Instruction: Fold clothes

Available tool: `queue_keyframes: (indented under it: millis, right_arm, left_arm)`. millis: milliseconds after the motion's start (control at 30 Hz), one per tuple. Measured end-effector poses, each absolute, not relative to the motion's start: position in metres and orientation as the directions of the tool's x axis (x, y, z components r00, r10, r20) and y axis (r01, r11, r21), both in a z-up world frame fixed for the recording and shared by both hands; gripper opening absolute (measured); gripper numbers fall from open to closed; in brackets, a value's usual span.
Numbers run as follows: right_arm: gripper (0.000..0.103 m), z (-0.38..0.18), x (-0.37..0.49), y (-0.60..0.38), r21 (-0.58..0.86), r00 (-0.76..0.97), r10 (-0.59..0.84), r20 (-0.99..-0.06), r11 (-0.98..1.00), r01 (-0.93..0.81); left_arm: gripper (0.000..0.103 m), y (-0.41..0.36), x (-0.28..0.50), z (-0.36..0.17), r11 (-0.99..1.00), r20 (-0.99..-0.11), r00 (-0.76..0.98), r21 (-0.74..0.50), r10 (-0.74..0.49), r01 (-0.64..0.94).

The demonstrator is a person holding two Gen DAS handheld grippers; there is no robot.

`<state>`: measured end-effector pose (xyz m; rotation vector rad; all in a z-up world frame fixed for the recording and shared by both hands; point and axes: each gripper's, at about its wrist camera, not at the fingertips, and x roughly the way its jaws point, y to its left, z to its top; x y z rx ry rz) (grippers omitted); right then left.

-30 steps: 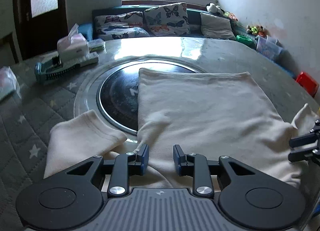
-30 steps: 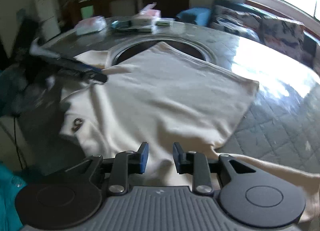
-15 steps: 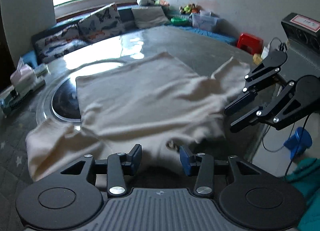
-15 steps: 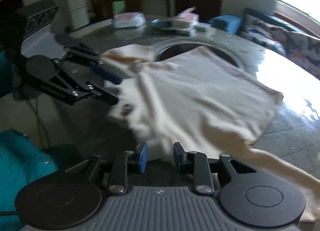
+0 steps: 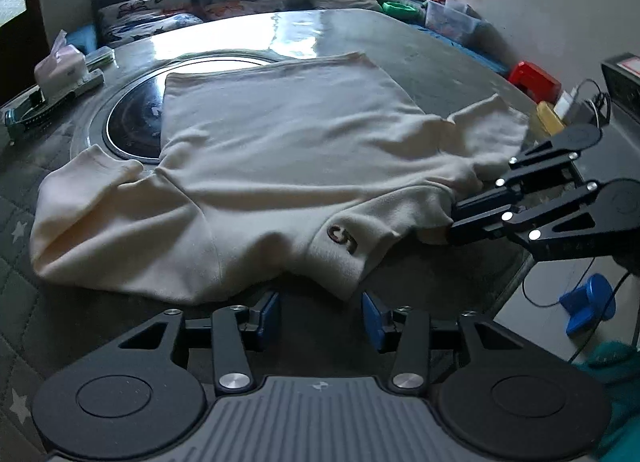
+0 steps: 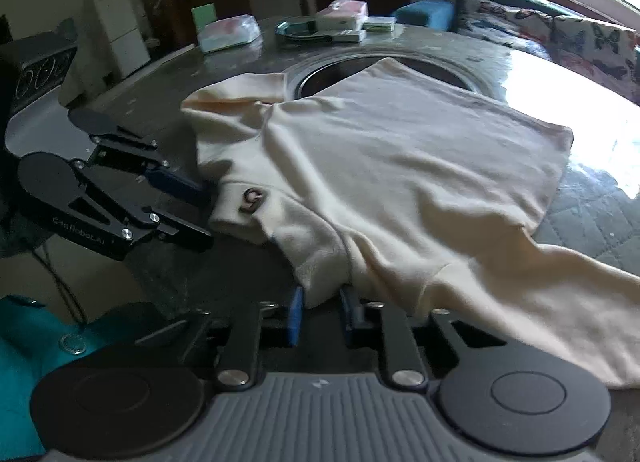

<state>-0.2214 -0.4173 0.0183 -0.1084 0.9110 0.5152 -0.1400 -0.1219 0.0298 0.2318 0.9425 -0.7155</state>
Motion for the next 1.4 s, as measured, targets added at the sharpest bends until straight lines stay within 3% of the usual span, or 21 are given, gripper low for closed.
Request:
queue_keyframes:
  millis: [67, 133, 433, 533, 633, 667, 900, 933, 1067, 1200, 1400]
  right_arm:
    - [0.004, 0.022, -0.223, -0.418, 0.114, 0.518, 0.377, -0.768, 0.876, -0.468]
    - [0.002, 0.029, -0.227, -0.420, 0.104, 0.540, 0.381, -0.751, 0.875, -0.473]
    - [0.001, 0.059, -0.239, -0.420, 0.044, 0.571, 0.400, -0.717, 0.843, -0.537]
    - [0.009, 0.066, -0.242, -0.418, 0.030, 0.565, 0.410, -0.716, 0.827, -0.562]
    - [0.013, 0.058, -0.239, -0.413, 0.035, 0.544, 0.412, -0.731, 0.819, -0.572]
    - [0.016, 0.054, -0.237, -0.410, 0.035, 0.537, 0.408, -0.738, 0.819, -0.573]
    - [0.023, 0.031, -0.227, -0.398, 0.026, 0.504, 0.368, -0.782, 0.826, -0.564]
    - [0.023, 0.028, -0.226, -0.397, 0.021, 0.502, 0.362, -0.785, 0.827, -0.562]
    - [0.021, 0.024, -0.227, -0.393, -0.011, 0.513, 0.334, -0.791, 0.830, -0.558]
    - [0.004, 0.026, -0.229, -0.392, -0.046, 0.535, 0.318, -0.782, 0.828, -0.559]
    - [0.001, 0.053, -0.234, -0.404, -0.025, 0.556, 0.381, -0.739, 0.809, -0.588]
  left_arm:
    - [0.017, -0.121, -0.139, 0.031, 0.750, -0.800, 0.379, -0.129, -0.466, 0.648]
    - [0.007, -0.119, -0.140, 0.034, 0.748, -0.789, 0.391, -0.125, -0.473, 0.652]
    - [0.005, -0.104, -0.163, 0.073, 0.636, -0.714, 0.426, -0.034, -0.555, 0.771]
    - [0.011, -0.110, -0.158, 0.070, 0.631, -0.748, 0.380, -0.065, -0.543, 0.773]
    - [0.038, -0.118, -0.160, 0.061, 0.634, -0.763, 0.390, -0.032, -0.515, 0.773]
    - [0.042, -0.120, -0.160, 0.058, 0.635, -0.767, 0.390, -0.028, -0.509, 0.772]
    - [0.046, -0.133, -0.150, 0.037, 0.677, -0.804, 0.392, -0.018, -0.448, 0.736]
    - [0.045, -0.134, -0.148, 0.033, 0.682, -0.811, 0.386, -0.021, -0.440, 0.731]
    - [0.011, -0.132, -0.143, 0.029, 0.705, -0.806, 0.400, -0.029, -0.435, 0.708]
    - [0.005, -0.126, -0.143, 0.037, 0.703, -0.781, 0.420, -0.033, -0.462, 0.711]
    - [0.002, -0.113, -0.161, 0.066, 0.606, -0.706, 0.415, -0.025, -0.574, 0.795]
